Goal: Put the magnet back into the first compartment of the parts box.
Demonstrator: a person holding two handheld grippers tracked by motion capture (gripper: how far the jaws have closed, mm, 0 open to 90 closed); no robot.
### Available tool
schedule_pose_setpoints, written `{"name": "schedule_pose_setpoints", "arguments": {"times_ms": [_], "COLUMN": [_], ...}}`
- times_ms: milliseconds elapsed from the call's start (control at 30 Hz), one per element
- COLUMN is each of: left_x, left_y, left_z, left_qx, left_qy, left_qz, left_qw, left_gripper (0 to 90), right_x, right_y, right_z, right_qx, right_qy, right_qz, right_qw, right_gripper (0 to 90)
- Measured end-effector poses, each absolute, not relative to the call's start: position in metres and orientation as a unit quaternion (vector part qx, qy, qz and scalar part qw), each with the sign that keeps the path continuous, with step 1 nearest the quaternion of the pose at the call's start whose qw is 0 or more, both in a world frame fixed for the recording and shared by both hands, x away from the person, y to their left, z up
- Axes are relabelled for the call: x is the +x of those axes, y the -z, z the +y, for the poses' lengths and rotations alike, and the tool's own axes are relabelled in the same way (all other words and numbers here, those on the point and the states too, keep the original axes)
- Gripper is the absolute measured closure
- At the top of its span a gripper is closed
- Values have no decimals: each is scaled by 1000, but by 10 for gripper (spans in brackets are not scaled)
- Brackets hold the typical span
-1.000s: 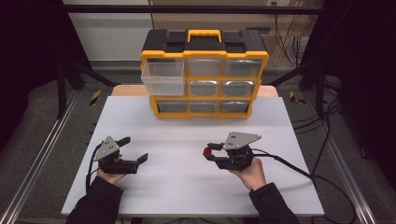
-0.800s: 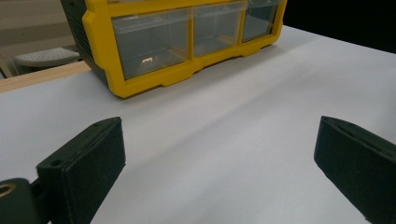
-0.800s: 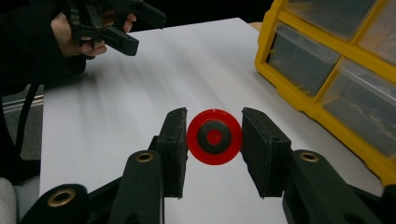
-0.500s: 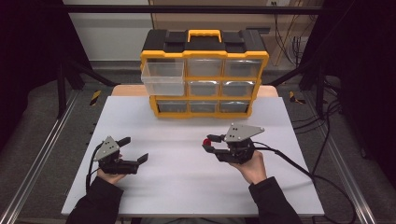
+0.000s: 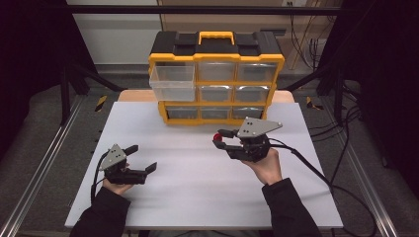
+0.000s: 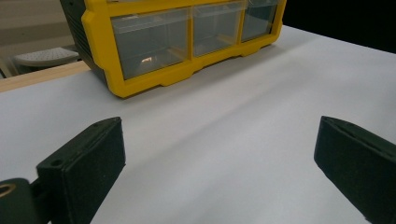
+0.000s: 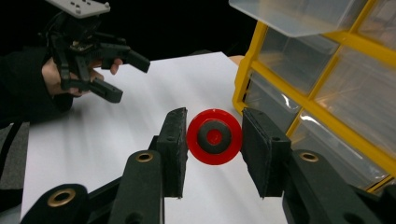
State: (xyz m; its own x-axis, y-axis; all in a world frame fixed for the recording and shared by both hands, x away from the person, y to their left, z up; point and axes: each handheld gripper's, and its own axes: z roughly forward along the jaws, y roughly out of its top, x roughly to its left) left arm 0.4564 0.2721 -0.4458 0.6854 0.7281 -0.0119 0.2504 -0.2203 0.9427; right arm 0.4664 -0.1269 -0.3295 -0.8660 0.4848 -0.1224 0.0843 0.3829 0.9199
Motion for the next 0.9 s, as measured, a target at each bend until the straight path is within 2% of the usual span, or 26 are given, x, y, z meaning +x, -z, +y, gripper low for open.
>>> {"name": "schedule_pose_setpoints", "arguments": {"times_ms": [900], "left_x": [457], "left_y": [446], "left_z": [272], "left_qx": [749], "left_qy": [-223], "left_qz": [326], "left_qw": [531], "left_gripper": [15], "right_x": [485], "right_y": [290], "right_z": [-118], "right_qx": [173], "right_qy": [-548], "right_qz": [791], "right_qw": [210], "right_gripper": [615]}}
